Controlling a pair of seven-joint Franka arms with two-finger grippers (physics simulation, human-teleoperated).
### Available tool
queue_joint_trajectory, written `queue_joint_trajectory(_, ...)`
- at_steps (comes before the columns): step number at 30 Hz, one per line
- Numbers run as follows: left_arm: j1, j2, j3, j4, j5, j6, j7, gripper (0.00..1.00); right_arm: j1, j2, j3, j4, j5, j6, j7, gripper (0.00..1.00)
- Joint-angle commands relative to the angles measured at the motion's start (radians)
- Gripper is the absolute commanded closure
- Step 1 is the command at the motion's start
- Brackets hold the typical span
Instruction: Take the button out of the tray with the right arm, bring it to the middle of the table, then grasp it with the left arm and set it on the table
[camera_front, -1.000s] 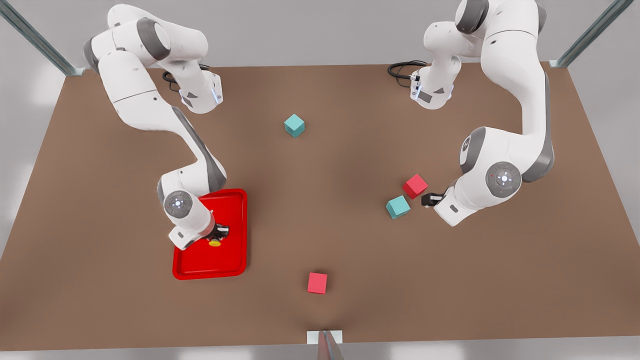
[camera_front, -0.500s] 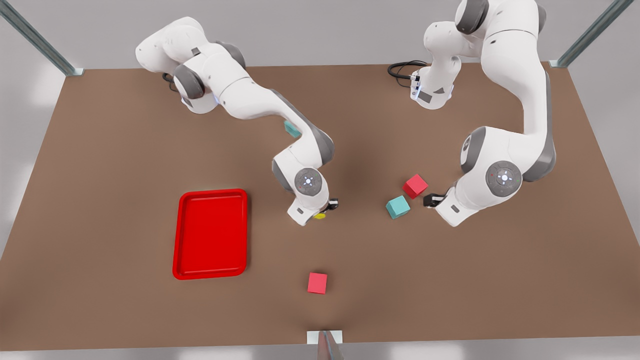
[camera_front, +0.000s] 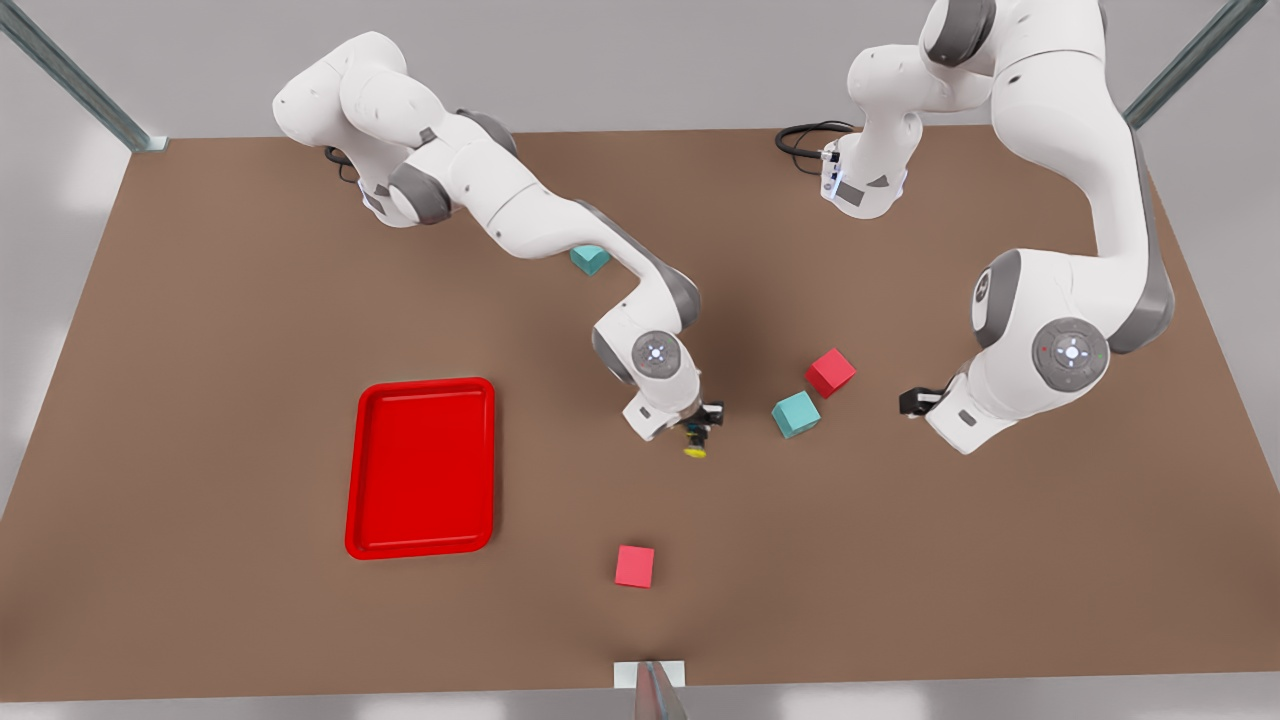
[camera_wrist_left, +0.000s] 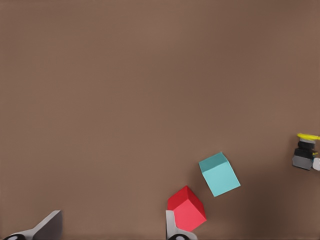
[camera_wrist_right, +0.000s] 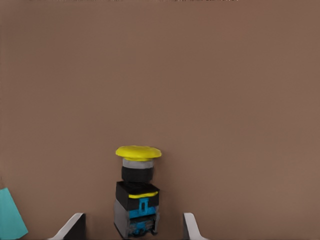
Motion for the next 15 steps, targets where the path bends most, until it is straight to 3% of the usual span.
queue_joint_trajectory(1,0.0,0.0,0.0,0.001,0.002,-0.004,0.058,0.0,-0.006,-0.008,-0.001,0.001,0.001,0.051,0.228,0.0)
queue_joint_trajectory(3,-0.08,0.015,-0.005,0.08,-0.007,-0.009,0.027,0.0,-0.031,-0.091,-0.001,-0.016,-0.004,-0.061,0.133,0.0)
queue_joint_trajectory(6,-0.275,0.038,-0.005,0.14,-0.013,-0.001,-0.355,0.0,-0.09,-0.353,-0.003,-0.249,-0.01,-0.204,-0.081,0.0)
queue_joint_trajectory(9,-0.324,0.083,-0.005,0.14,-0.013,0.006,-0.399,0.0,-0.208,-0.56,-0.003,-0.445,-0.013,-0.345,-0.286,0.0)
queue_joint_trajectory(12,-0.324,0.145,-0.031,0.136,-0.056,0.005,-0.217,0.0,-0.415,-0.833,-0.003,-0.754,-0.079,-0.345,-0.515,0.0)
queue_joint_trajectory(15,-0.351,0.236,-0.092,0.139,-0.061,0.028,-0.214,0.0,-0.584,-0.912,-0.004,-0.751,-0.151,-0.484,-0.708,0.0)
